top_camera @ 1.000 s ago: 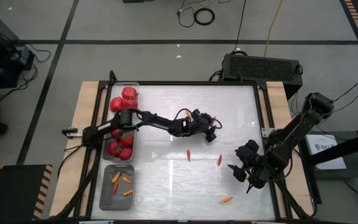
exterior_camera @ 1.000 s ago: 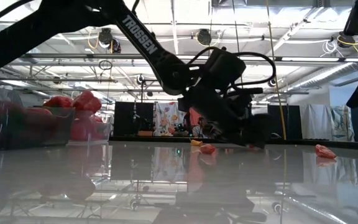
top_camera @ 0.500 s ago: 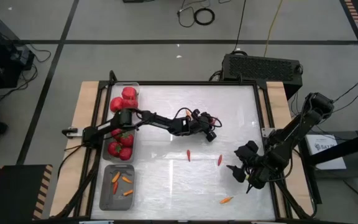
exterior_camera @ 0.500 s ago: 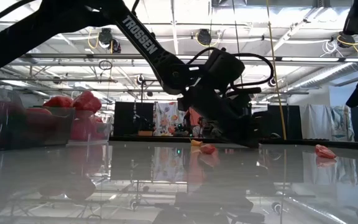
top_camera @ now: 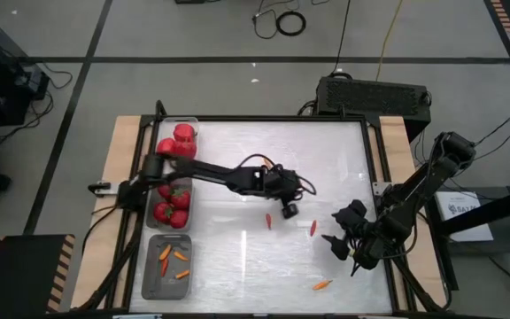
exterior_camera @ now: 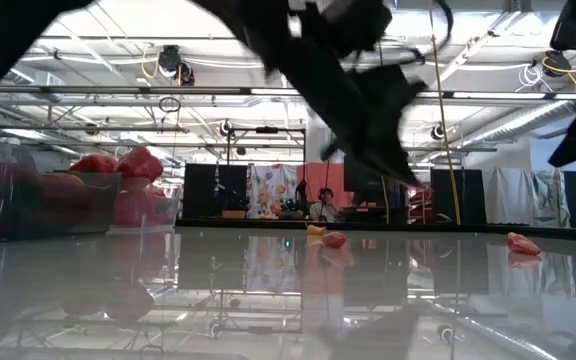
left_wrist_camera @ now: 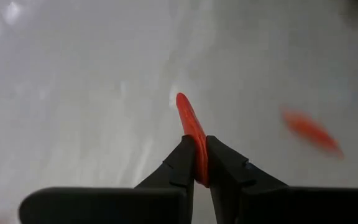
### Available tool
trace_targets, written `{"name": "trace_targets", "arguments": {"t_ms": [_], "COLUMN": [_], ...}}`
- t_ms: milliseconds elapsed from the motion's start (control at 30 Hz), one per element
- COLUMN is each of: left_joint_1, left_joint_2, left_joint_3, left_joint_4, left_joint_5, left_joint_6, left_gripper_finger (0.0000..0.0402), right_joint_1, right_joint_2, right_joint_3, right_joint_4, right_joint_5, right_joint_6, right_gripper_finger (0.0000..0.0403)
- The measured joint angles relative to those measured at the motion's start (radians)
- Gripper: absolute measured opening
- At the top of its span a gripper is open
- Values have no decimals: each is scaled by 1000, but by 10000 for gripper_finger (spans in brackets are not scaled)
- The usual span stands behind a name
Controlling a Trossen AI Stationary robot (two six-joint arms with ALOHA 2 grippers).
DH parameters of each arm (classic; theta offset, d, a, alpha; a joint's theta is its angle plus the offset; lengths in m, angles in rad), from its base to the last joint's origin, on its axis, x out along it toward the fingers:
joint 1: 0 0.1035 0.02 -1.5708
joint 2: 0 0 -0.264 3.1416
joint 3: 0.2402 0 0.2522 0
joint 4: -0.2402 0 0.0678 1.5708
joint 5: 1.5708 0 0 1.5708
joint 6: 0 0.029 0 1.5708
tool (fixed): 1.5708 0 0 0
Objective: Sort produce into baskets
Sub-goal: Put the middle right red chili pepper into the bottom black transparent bin
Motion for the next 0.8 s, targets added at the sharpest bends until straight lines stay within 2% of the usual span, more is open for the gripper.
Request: {"name": "trace_targets", "arguments": {"t_ms": [133,267,367,467,633,800], "left_joint_1": [-61,-145,-229,-332,-488,-614], "left_joint_2": [-145,-280,-349,-418,-464,-475], "left_joint_3": [-1,0,-7,-29,-97,-165], "left_joint_4": [-366,-723,-967,-1132,-1256,-1262], "left_joint_5": [34,31,-1,-64,-120,17], "left_joint_6": [-9,-98,-220,-398,-660,-741], "left_gripper_finger": [37,38,38,38,38,38], "right_joint_1": [-3,-10,-21,-32,-62,-90], "right_joint_2": [3,22,43,73,131,174], "right_joint_3": [0,0,0,0,0,0], "right_joint_4": [31,110,186,276,466,652], "right_joint_5": [44,91,97,118,140,139], "right_joint_6": [-43,-113,-183,-264,-419,-569], "right_gripper_finger": [384,384,384,384,384,384]}}
